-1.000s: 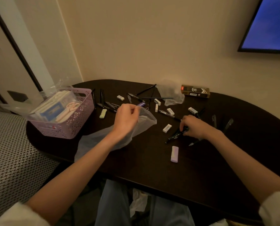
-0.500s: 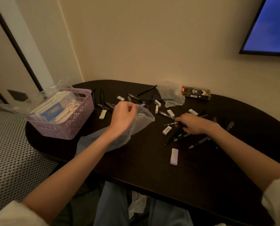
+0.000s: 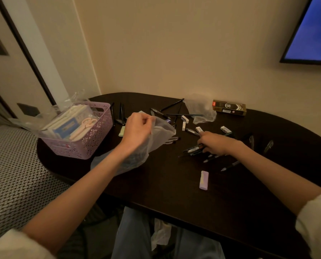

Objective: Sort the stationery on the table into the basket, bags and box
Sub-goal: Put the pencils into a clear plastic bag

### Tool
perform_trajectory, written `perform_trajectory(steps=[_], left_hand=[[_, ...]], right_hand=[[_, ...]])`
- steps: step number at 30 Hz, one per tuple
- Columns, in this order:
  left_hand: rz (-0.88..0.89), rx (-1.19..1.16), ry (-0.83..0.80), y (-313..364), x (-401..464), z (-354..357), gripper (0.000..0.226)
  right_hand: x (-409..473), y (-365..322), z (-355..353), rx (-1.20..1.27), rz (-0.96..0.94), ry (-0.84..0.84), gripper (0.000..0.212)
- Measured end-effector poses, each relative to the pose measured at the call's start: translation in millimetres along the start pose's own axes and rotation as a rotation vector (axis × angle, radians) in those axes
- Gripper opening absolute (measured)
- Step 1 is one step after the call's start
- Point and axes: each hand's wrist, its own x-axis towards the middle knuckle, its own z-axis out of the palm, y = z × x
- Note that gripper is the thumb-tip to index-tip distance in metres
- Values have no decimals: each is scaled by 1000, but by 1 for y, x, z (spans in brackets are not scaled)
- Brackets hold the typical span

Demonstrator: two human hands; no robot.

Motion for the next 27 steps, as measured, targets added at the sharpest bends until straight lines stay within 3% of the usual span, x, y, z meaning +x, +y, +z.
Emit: perform_trajectory(steps=[5, 9, 12, 16, 20, 24, 27], left_hand=[[-18, -19, 13, 1, 5, -11, 22], [-14, -19, 34, 1, 11, -22, 22], [-17, -8, 48, 2, 13, -29, 21], [-38, 1, 48, 2, 13, -35, 20], [-26, 10, 50, 4, 10, -41, 20], [-11, -9, 57, 4, 9, -48, 20], [-3, -8, 65, 5, 9, -52, 22]], right_hand=[[-4, -7, -33, 232, -54, 208, 12], [-7, -28, -68, 728, -27, 525, 7], [-7, -50, -99, 1118, -5, 743, 18], [-5, -77, -137, 1604, 21, 868, 12], [1, -92, -162, 2170, -55, 862, 37], [3, -105, -177, 2291, -127, 897, 38], [5, -110, -179, 2213, -83, 937, 41]])
